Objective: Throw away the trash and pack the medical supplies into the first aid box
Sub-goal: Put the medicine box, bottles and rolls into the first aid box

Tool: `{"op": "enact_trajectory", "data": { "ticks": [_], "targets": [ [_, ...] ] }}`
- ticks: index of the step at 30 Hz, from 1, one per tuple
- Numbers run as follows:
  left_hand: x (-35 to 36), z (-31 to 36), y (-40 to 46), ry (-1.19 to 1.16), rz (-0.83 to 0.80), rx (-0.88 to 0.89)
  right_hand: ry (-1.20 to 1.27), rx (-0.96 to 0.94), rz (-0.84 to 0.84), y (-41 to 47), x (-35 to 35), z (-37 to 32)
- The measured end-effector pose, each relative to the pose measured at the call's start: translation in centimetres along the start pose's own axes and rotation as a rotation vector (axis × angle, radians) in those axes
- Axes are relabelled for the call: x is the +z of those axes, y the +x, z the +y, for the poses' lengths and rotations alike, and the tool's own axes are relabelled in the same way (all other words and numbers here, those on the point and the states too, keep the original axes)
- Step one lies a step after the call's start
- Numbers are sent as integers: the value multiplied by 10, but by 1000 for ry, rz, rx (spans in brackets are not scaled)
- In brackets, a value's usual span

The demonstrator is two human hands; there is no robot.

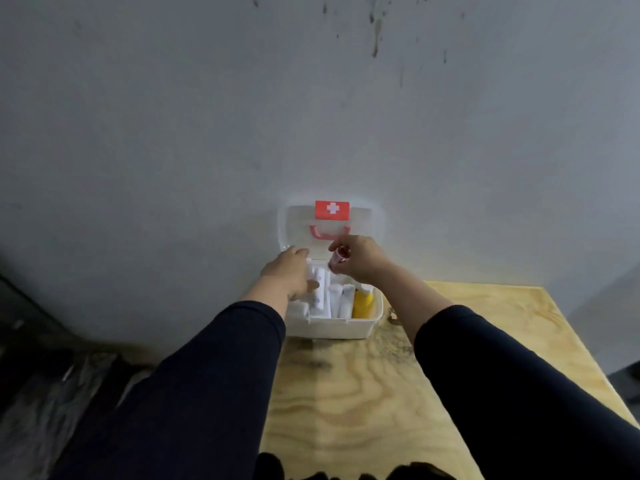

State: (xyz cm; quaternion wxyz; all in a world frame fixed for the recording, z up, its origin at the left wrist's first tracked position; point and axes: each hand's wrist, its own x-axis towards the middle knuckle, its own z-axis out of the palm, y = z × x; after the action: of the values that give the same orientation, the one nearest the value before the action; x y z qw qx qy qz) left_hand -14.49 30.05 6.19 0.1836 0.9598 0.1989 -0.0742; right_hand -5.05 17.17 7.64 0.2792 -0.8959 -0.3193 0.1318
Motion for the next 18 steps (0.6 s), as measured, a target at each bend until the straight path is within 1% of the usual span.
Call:
{"op": "enact_trajectory", "data": {
  "ticks": [2,4,6,9,12,14,18],
  "targets": [
    [6,-21,-5,-44,3,-43,13,-11,-35,8,21,-13],
    [13,-40,-8,-136,-29,-72,12,-22,-52,16,41,-24],
    [21,-51,-9,-243,-75,-75,-31,-31,-41,25,59,-30],
    [36,-64,-1,-333,-116,-61,-98,-26,-26,37,80,-34],
    [44,-68,3,-377,-164,-51,-168,-26,-13,46,95,-33],
    [45,-70,1,-374,-163,-39,-188,-19,5,50,104,-33],
    [45,-73,0,-360,-193,-41,-128,-6,49,52,105,-41]
  ]
}}
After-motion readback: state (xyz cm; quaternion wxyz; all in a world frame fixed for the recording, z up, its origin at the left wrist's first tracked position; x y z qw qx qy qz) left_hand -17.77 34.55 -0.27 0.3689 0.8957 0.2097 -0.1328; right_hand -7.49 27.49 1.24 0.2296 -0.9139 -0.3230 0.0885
